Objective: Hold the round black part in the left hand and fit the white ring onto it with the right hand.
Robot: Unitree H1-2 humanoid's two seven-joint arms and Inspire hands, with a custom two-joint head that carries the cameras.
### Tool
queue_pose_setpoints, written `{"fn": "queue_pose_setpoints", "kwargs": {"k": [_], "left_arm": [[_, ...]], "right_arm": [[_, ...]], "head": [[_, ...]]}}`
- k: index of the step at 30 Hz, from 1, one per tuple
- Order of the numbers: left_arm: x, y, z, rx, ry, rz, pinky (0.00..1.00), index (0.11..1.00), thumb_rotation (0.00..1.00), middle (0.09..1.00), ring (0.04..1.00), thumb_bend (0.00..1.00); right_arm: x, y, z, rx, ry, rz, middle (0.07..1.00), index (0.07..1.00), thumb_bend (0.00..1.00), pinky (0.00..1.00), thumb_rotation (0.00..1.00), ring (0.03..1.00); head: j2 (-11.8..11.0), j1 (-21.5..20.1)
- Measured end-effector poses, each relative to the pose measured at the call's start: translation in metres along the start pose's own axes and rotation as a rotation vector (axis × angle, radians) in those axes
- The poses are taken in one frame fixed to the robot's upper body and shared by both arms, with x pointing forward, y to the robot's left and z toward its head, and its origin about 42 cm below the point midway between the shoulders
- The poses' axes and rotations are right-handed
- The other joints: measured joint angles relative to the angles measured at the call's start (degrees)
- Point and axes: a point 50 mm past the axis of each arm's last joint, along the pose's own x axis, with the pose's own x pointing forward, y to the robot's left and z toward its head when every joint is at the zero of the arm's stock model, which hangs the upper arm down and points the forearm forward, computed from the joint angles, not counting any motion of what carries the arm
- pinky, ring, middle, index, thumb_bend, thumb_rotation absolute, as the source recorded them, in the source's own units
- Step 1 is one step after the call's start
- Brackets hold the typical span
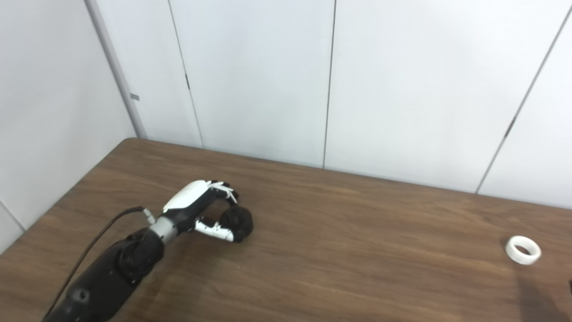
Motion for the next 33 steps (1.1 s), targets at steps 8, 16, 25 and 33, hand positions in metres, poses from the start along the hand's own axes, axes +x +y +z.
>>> {"fn": "queue_pose_setpoints", "kwargs": {"k": [8, 16, 25, 33], "left_arm": [[-0.010, -0.010, 0.026, -0.036, -0.110, -0.012, 1.00, 0.473, 0.05, 0.813, 0.945, 0.52], [-0.025, -0.025, 0.033, -0.052, -0.149, -0.056, 1.00, 0.473, 0.05, 0.818, 0.953, 0.52], [-0.031, -0.033, 0.037, -0.092, -0.253, -0.084, 1.00, 0.473, 0.05, 0.819, 0.946, 0.52], [-0.034, -0.036, 0.027, -0.116, -0.272, -0.093, 1.00, 0.474, 0.05, 0.829, 0.957, 0.52]], "right_arm": [[0.025, -0.019, -0.001, -0.132, 0.017, -0.089, 1.000, 0.977, 0.79, 1.00, 0.21, 1.000], [0.043, -0.030, 0.006, -0.232, 0.062, -0.145, 1.000, 0.947, 0.84, 1.00, 0.15, 1.000], [0.080, -0.019, 0.003, -0.305, 0.080, -0.176, 1.000, 0.902, 0.94, 1.00, 0.35, 1.000], [0.107, -0.011, 0.009, -0.376, 0.103, -0.176, 1.000, 0.892, 0.95, 1.00, 0.39, 1.000]], "head": [[1.8, -4.3], [3.6, -13.1], [4.0, -24.6], [3.8, -30.2]]}}
